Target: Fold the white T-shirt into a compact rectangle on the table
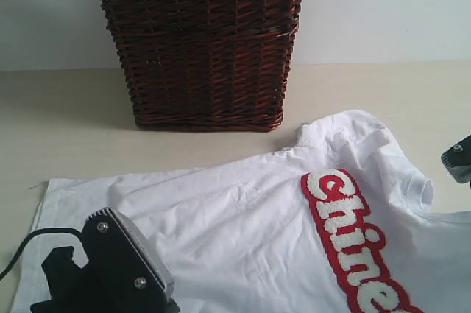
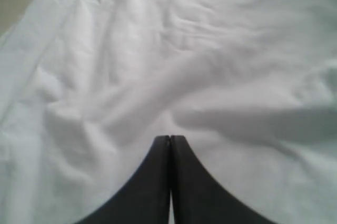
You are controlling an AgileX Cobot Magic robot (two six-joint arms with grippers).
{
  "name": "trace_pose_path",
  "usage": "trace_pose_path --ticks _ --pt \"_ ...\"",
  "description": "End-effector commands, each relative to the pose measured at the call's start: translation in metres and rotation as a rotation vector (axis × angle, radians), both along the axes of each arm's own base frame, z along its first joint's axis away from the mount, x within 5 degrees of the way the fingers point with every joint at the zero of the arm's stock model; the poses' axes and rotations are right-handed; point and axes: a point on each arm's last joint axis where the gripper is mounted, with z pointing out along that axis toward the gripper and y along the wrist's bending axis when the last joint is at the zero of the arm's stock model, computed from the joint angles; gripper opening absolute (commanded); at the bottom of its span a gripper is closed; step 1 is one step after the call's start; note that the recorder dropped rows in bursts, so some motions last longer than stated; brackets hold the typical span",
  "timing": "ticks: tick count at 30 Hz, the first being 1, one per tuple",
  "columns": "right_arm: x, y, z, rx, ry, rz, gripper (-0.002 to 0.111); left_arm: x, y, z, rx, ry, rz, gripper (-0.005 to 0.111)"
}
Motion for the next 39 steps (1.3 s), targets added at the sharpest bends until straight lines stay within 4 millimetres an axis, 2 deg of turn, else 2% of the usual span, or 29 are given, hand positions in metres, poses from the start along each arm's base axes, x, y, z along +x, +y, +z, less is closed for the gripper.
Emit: trace_pose_path --ticks 1,7,11,13,15,18,19,24,26,30,34,39 --pt "0.003 0.005 0.008 0.039 -0.003 0.014 0.014 -0.002 0.001 0.000 -0.008 0.021 -0.010 0.000" --pt "0.016 0.011 0.034 0.076 -0.105 0.028 0.038 0.011 0.007 0.000 -0.016 0.006 0.101 0.000" --pt "0.017 0.016 0.044 0.147 -0.129 0.039 0.043 0.025 0.011 -0.002 -0.047 0.073 0.141 0.000" --pt "0.022 0.030 0.041 0.284 -0.150 0.119 0.038 0.034 0.015 -0.002 -0.066 0.102 0.181 0.000" --pt "0.028 0.043 0.035 0.365 -0.141 0.188 0.027 0.045 0.020 -0.005 -0.079 0.140 0.216 0.000" --pt "0.043 0.055 0.019 0.380 -0.131 0.242 0.003 0.065 0.032 -0.011 -0.091 0.189 0.285 0.000" --pt "0.049 0.058 0.014 0.370 -0.122 0.247 0.000 0.070 0.035 -0.013 -0.092 0.198 0.306 0.000" --pt "0.080 0.073 0.000 0.353 -0.109 0.257 0.000 0.110 0.050 -0.022 -0.123 0.269 0.427 0.000" --pt "0.097 0.075 -0.008 0.379 -0.145 0.208 0.000 0.123 0.056 -0.032 -0.134 0.322 0.460 0.000" --pt "0.128 0.068 -0.032 0.409 -0.162 0.112 0.000 0.141 0.072 -0.053 -0.108 0.389 0.558 0.000" --pt "0.156 0.052 -0.057 0.401 -0.157 0.051 0.000 0.158 0.092 -0.067 -0.073 0.406 0.661 0.000" --pt "0.180 0.049 -0.069 0.436 -0.216 0.048 0.000 0.187 0.107 -0.075 -0.086 0.404 0.746 0.000"
